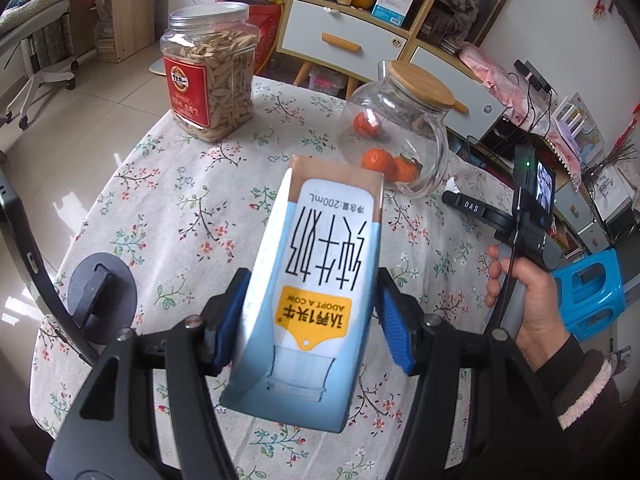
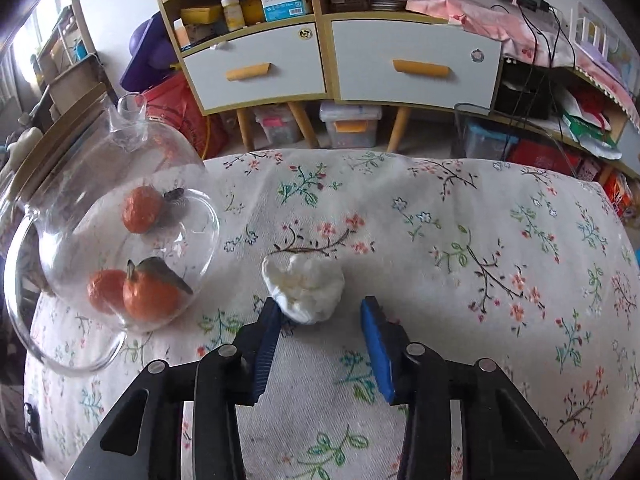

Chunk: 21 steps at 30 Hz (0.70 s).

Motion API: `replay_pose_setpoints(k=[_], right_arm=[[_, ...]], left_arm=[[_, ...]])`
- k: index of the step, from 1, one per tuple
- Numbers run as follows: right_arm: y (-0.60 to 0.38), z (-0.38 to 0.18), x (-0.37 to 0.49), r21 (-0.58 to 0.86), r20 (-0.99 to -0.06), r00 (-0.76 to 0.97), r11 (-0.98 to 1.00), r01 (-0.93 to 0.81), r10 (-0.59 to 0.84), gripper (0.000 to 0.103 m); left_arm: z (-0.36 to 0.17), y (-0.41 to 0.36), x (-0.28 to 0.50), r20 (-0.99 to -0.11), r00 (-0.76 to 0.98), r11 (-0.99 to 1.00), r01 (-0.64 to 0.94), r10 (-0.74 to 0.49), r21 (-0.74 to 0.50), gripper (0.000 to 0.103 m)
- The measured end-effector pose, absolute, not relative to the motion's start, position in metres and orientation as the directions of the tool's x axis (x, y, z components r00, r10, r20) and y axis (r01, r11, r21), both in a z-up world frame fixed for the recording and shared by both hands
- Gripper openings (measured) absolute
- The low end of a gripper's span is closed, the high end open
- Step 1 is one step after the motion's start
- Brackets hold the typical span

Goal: Collect trash
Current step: 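Move the right gripper to the table and grasp the crumpled white tissue, then carry the white tissue over the bucket and open the right gripper while the left gripper holds the carton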

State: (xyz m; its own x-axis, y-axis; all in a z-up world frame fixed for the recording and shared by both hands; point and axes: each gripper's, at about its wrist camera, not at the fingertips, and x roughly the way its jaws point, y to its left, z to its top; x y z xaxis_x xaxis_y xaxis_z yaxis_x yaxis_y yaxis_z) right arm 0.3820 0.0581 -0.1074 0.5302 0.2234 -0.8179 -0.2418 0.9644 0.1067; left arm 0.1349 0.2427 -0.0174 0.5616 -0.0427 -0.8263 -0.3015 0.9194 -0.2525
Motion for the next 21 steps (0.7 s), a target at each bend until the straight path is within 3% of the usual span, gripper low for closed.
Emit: replay_pose_setpoints(k=[1, 4, 21], right_arm=[[0.060, -0.107, 0.385, 0.098, -0.822, 0.526, 0.965, -0.244, 0.216, 0.025], [0.057, -0.103, 0.383, 0.094, -0.829, 0.518, 0.965, -0.246, 0.212, 0.021], [-0.056, -0.045, 0.283, 0.065, -0.832, 0.524, 0.971, -0.231, 0.181, 0.021]], left_arm=[[-0.017, 0.243, 0.135, -0.827, 0.561, 0.919, -0.303, -0.042, -0.253, 0.062], [-0.015, 0.241, 0.135, -0.825, 0.564, 0.921, -0.300, -0.039, -0.248, 0.062], [-0.010, 0.197, 0.125, -0.814, 0.565, 0.936, -0.199, -0.134, -0.292, 0.062]])
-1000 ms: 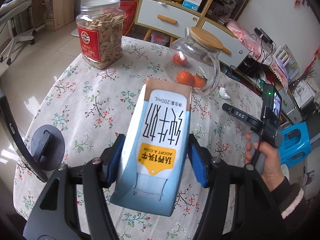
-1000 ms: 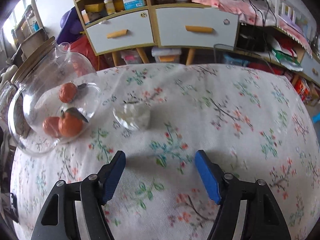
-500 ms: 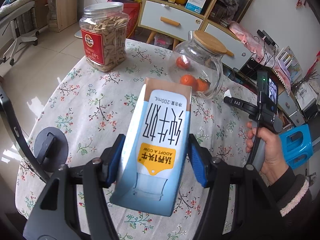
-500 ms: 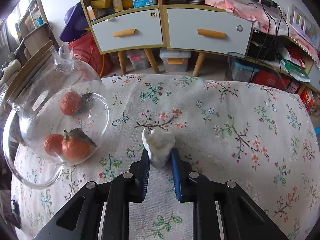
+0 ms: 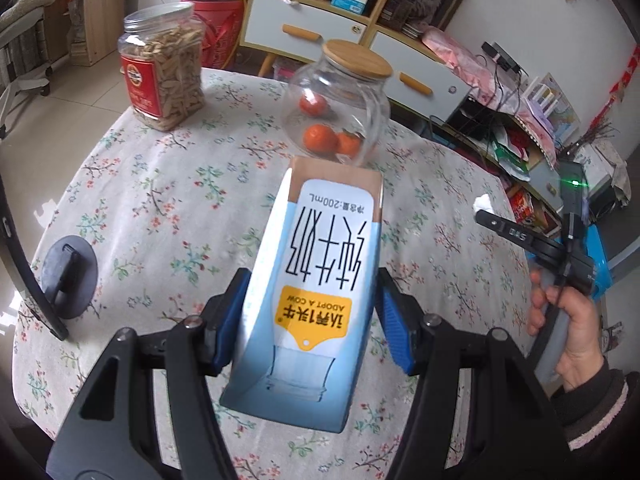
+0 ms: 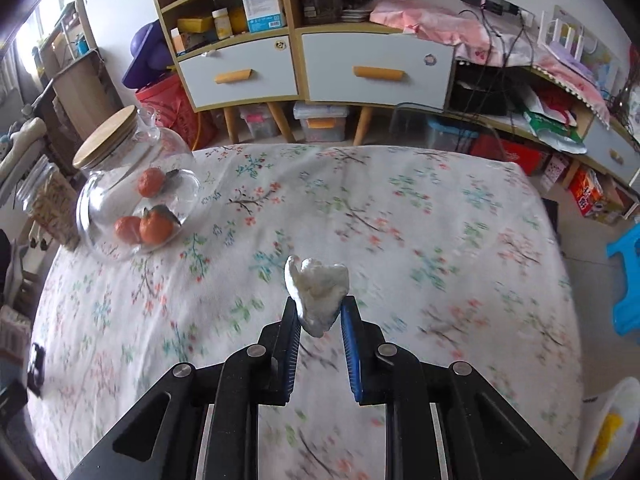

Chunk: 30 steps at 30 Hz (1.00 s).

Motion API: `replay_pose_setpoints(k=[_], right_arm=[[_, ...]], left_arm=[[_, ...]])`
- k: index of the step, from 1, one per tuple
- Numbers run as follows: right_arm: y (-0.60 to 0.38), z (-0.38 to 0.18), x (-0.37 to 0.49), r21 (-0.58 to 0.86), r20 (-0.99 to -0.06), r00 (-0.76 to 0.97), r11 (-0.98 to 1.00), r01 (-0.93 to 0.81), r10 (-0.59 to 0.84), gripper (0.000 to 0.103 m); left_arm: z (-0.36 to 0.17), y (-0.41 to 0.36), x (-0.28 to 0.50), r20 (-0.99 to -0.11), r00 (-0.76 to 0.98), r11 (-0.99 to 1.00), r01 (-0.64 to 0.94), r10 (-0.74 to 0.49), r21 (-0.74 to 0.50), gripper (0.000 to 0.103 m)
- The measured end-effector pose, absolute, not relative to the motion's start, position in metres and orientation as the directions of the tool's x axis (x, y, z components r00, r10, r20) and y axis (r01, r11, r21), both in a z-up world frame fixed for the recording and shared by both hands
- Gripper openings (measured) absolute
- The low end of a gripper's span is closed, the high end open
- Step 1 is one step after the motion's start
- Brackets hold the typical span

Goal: Collect trash
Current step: 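Carry the white tissue over the bucket and open the right gripper while the left gripper holds the carton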

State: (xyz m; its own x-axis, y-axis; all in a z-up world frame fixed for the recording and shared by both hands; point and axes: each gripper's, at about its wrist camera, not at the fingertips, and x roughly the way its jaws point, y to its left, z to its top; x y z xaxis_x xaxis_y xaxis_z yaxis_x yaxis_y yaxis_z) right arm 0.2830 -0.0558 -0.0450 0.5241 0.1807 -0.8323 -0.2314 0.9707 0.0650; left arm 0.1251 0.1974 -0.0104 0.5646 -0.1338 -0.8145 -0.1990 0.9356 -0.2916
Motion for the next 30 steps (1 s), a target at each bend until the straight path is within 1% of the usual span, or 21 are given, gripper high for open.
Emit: replay_pose_setpoints(k=[6, 10, 16, 21, 24, 27, 30], right_arm=[[-0.117, -0.023, 0.237, 0.068, -0.839, 0.518, 0.976, -0.206, 0.167, 0.021], [-0.154, -0.013, 0.206, 0.064, -0.843, 0.517, 0.982, -0.178, 0.149, 0.021], [-0.206, -0.008, 0.169, 0.082, -0.856, 0.502, 0.990, -0.111, 0.127, 0.021], [-0.246, 0.004, 0.147, 0.104, -0.824, 0.556, 0.994, -0.046, 0.112, 0.021], [-0.266, 0.000, 0.140, 0.104, -0.814, 0.573, 0.994, -0.021, 0.097, 0.021], [-0.287, -0.014, 0.139, 0.141, -0.839, 0.533, 0.990, 0.025, 0.106, 0.021], [-0.301, -0.015, 0.139, 0.156, -0.838, 0.534, 0.987, 0.032, 0.115, 0.021]], left_arm=[[-0.014, 0.169, 0.120, -0.817, 0.545, 0.938, -0.147, -0.189, -0.315, 0.062], [-0.014, 0.146, 0.117, -0.823, 0.537, 0.951, -0.112, -0.185, -0.287, 0.062], [-0.015, 0.111, 0.116, -0.829, 0.518, 0.958, -0.060, -0.211, -0.281, 0.062], [-0.014, 0.079, 0.115, -0.829, 0.510, 0.959, -0.023, -0.231, -0.281, 0.062], [-0.013, 0.060, 0.116, -0.830, 0.504, 0.961, 0.001, -0.240, -0.277, 0.062], [-0.012, 0.040, 0.118, -0.828, 0.502, 0.961, 0.026, -0.250, -0.274, 0.062], [-0.013, 0.022, 0.120, -0.826, 0.500, 0.961, 0.050, -0.260, -0.272, 0.062]])
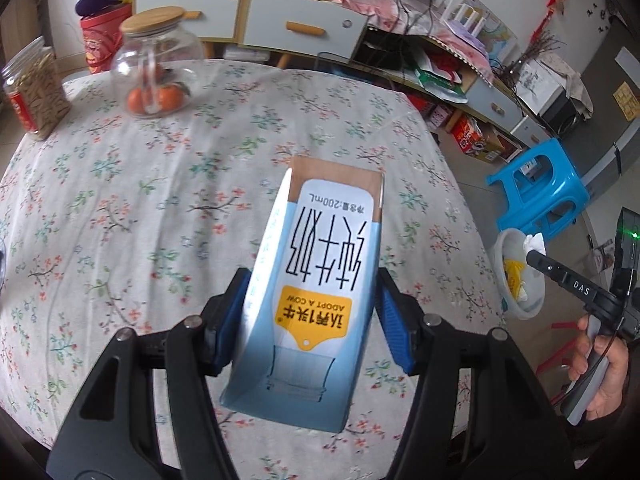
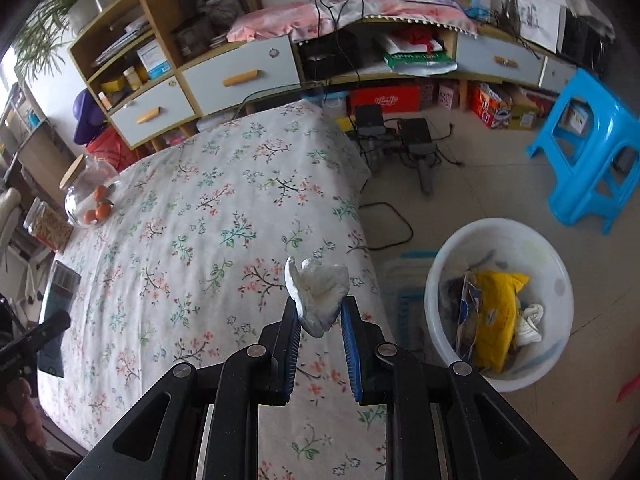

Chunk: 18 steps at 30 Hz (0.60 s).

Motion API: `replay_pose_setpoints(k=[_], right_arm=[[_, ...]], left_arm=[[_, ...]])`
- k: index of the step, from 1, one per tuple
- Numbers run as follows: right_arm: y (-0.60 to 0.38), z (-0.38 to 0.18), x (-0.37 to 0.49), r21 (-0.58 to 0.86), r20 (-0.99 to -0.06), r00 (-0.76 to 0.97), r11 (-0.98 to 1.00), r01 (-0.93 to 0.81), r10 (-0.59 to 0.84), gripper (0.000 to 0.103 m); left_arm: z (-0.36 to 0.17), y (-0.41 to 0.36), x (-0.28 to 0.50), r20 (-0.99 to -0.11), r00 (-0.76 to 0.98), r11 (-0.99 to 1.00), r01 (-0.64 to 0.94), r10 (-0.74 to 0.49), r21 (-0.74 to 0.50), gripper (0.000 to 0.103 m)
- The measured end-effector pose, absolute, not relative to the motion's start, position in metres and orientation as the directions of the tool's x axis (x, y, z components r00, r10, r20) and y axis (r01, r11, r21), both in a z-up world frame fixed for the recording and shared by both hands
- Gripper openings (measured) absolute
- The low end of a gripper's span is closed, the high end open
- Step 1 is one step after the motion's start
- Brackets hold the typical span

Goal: Collect trash
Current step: 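Carry the white tissue over the bucket and open the right gripper while the left gripper holds the carton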

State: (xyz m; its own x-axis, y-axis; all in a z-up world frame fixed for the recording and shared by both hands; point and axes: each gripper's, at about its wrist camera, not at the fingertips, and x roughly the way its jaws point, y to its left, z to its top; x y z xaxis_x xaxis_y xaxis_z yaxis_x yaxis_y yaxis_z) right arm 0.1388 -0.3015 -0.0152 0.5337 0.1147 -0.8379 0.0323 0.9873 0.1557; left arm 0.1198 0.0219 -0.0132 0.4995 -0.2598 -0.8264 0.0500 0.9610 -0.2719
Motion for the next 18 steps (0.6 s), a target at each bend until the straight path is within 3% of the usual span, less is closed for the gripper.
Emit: replay_pose_setpoints(k=[18], right_arm=[[-0.422, -0.042, 0.123, 0.183, -0.877, 0.477, 0.962, 0.203, 0.066, 0.021]], left_arm=[[-0.034, -0.086, 0.144, -0.836, 0.443, 0.945, 0.196, -0.322, -0.261, 0.062]])
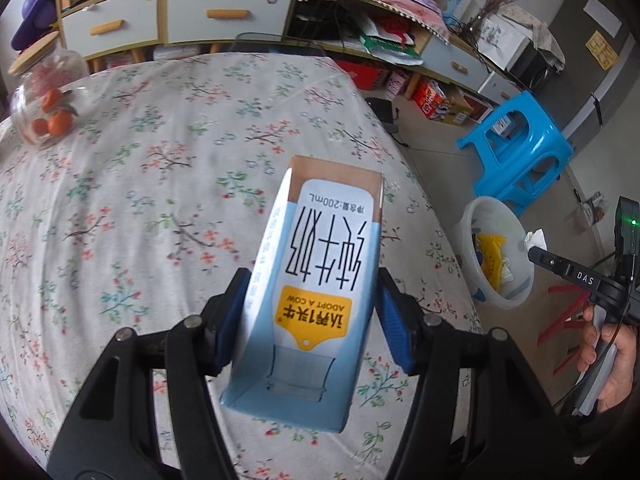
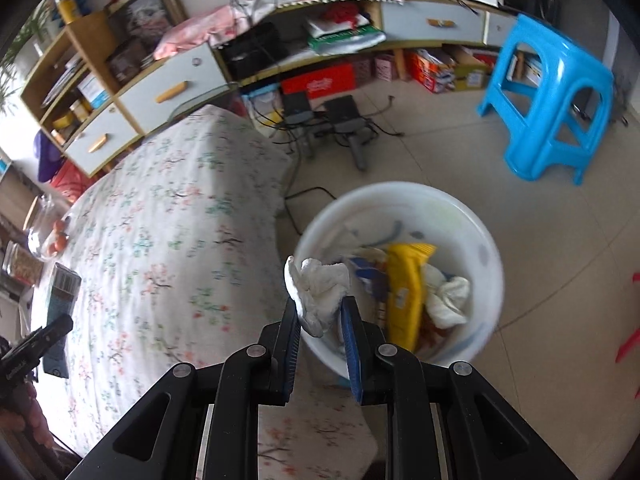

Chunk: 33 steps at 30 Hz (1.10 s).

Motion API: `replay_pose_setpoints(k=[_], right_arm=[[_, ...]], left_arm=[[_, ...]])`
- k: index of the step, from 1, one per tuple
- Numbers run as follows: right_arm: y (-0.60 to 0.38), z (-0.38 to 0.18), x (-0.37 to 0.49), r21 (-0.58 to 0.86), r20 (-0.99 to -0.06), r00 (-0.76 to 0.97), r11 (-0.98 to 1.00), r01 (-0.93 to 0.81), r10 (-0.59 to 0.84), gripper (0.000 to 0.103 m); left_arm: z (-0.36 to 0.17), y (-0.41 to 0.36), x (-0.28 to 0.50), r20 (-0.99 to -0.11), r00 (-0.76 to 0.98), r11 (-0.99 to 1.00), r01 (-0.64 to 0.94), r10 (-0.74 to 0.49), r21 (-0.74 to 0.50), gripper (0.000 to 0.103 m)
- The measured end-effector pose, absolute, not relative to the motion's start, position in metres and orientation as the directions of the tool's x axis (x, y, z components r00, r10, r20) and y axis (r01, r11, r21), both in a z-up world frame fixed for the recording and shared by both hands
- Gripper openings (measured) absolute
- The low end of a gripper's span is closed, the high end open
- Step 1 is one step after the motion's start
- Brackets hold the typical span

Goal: Collect trash
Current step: 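Carry the white tissue over the bucket and open the right gripper while the left gripper holds the carton, then carry the milk carton over the bucket and open the left gripper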

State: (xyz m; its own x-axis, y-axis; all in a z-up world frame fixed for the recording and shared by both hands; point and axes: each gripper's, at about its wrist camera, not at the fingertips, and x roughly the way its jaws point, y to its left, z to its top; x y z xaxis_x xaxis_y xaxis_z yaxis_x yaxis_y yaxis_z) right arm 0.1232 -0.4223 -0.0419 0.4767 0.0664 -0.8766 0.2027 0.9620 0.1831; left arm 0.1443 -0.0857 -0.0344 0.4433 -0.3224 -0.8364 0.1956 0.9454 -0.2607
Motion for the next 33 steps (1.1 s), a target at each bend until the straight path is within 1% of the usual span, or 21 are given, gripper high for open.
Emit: replay_pose_setpoints(k=[9, 13, 14, 15, 16, 17, 18, 19, 23, 26, 33], right_arm=[[-0.453, -0.052, 0.117, 0.210, -0.888, 0.453, 0.946, 0.246, 0.079, 0.022], [-0.461, -0.052, 0.115, 0.218, -0.889, 0.451, 0.939, 0.267, 0.078, 0.025], [-0.465, -0.054, 0.116, 0.221, -0.895, 0.438, 0.937, 0.271, 0.085, 0.028], [-0.469, -0.057, 0.116, 0.224, -0.901, 0.426, 0.933, 0.282, 0.087, 0.036], [-0.473, -0.058, 0.115, 0.228, -0.904, 0.419, 0.927, 0.298, 0.088, 0.048], [-0.478, -0.058, 0.113, 0.240, -0.901, 0.423, 0.918, 0.314, 0.091, 0.056], [-0.483, -0.057, 0.111, 0.254, -0.896, 0.433, 0.910, 0.327, 0.094, 0.069], [-0.487, -0.056, 0.108, 0.268, -0.890, 0.445, 0.903, 0.335, 0.099, 0.071], [-0.503, -0.051, 0.098, 0.295, -0.879, 0.465, 0.885, 0.359, 0.104, 0.071], [-0.510, -0.049, 0.090, 0.289, -0.879, 0.467, 0.882, 0.373, 0.090, 0.071], [-0.531, -0.045, 0.075, 0.270, -0.880, 0.472, 0.868, 0.417, 0.047, 0.071]], left_arm=[[-0.046, -0.134, 0.147, -0.847, 0.414, 0.935, 0.265, -0.332, -0.237, 0.062], [-0.051, -0.153, 0.144, -0.848, 0.402, 0.925, 0.299, -0.344, -0.233, 0.062], [-0.051, -0.158, 0.144, -0.849, 0.399, 0.922, 0.311, -0.348, -0.232, 0.062], [-0.051, -0.163, 0.144, -0.848, 0.396, 0.919, 0.318, -0.352, -0.233, 0.062], [-0.052, -0.168, 0.144, -0.847, 0.392, 0.916, 0.324, -0.358, -0.237, 0.062], [-0.052, -0.173, 0.144, -0.848, 0.388, 0.913, 0.332, -0.362, -0.238, 0.062], [-0.051, -0.179, 0.144, -0.848, 0.385, 0.909, 0.343, -0.366, -0.236, 0.062], [-0.051, -0.187, 0.145, -0.848, 0.385, 0.906, 0.357, -0.364, -0.227, 0.062], [-0.049, -0.213, 0.147, -0.848, 0.374, 0.890, 0.400, -0.374, -0.216, 0.062], [-0.051, -0.235, 0.150, -0.850, 0.352, 0.875, 0.427, -0.392, -0.226, 0.062], [-0.056, -0.292, 0.155, -0.862, 0.318, 0.837, 0.511, -0.394, -0.194, 0.062]])
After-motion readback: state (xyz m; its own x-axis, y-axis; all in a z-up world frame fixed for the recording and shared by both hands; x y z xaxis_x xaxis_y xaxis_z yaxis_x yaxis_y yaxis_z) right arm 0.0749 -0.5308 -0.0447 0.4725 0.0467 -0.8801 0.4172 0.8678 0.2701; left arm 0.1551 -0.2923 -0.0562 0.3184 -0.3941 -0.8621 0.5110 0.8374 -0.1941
